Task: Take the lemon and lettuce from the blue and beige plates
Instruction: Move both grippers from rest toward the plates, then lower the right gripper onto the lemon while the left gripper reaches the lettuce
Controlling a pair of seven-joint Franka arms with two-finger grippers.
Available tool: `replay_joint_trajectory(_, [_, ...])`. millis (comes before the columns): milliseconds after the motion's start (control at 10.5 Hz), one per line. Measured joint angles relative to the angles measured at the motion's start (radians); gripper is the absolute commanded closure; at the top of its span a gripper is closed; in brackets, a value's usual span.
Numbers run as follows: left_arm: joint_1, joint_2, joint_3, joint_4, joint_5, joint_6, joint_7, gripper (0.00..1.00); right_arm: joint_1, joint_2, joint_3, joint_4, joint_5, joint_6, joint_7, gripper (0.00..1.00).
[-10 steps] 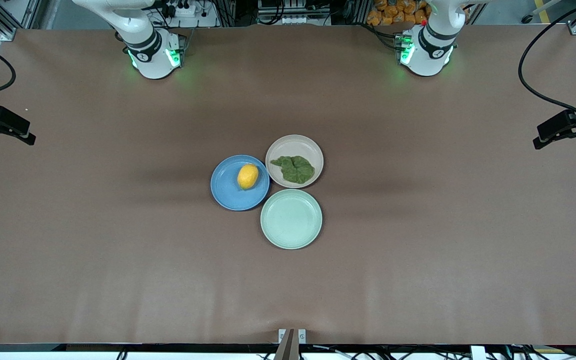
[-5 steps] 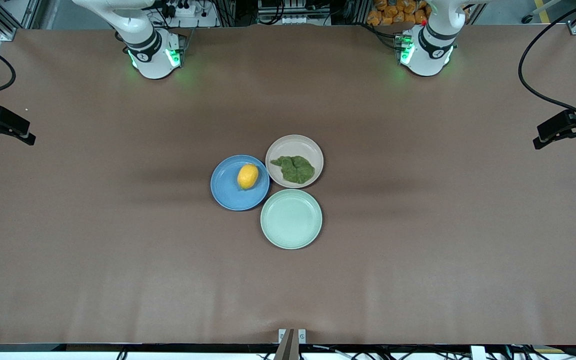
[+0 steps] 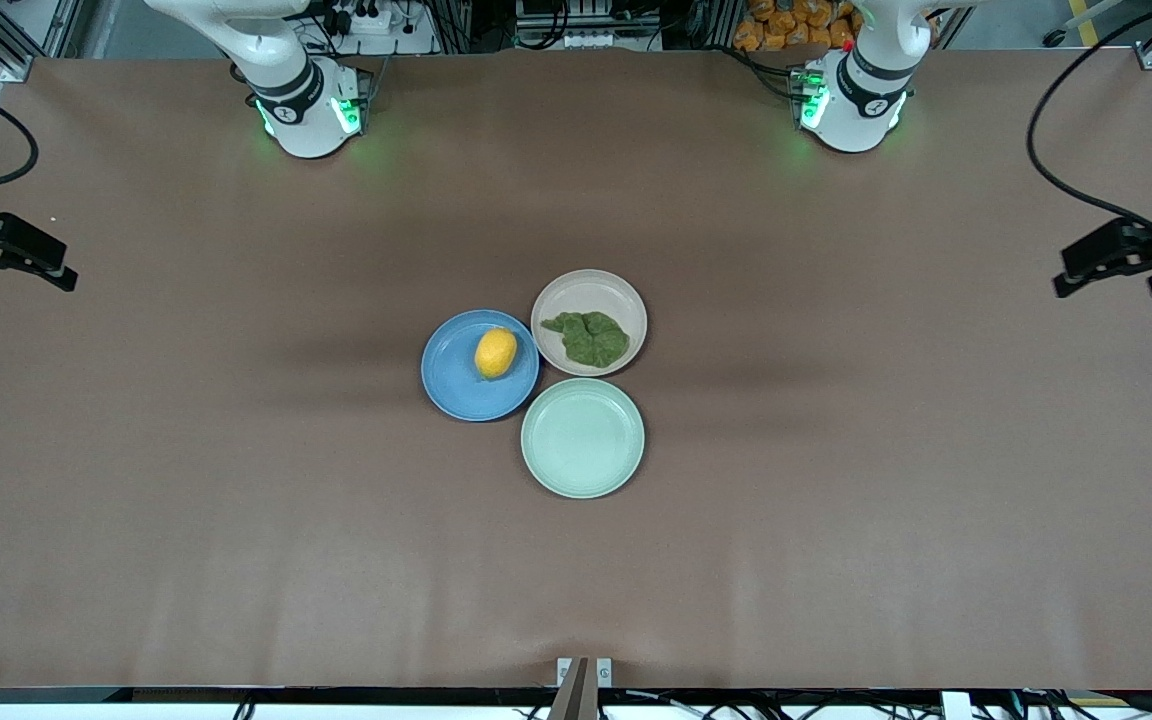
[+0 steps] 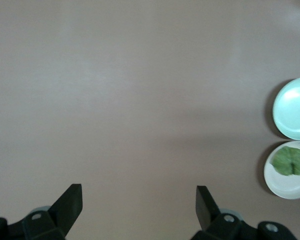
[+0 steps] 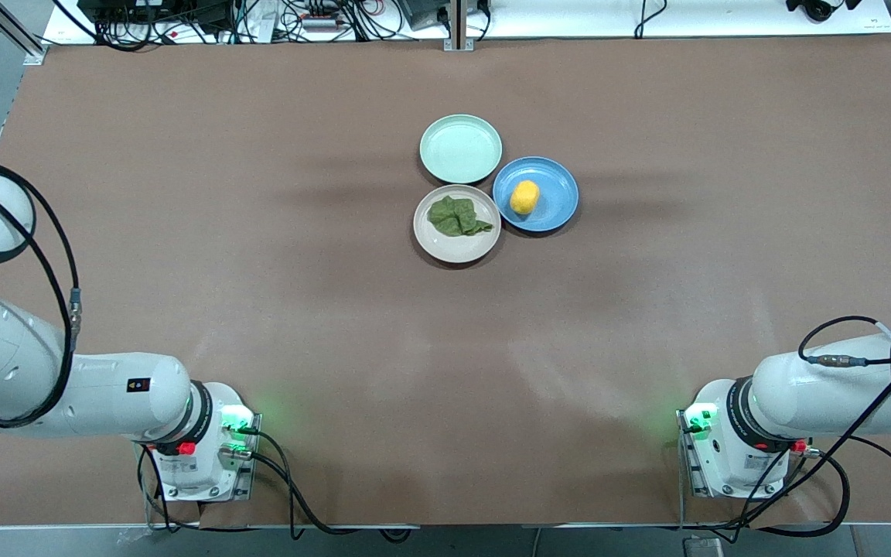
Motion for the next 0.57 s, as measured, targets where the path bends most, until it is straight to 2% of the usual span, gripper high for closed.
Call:
replay_joint_trajectory(287, [-0.047, 0.042, -0.051, -0.01, -0.069, 0.005, -0.097, 0.0, 0.002, 0.01, 0.057, -0.025, 0.0, 0.041, 0.087, 0.0])
replay_joint_trajectory(574, [-0.213, 0.132, -0.069, -0.024, -0.07, 0.041, -0.255, 0.0, 0.01, 0.016, 0.156, -0.095, -0.001, 0.117, 0.238, 0.0])
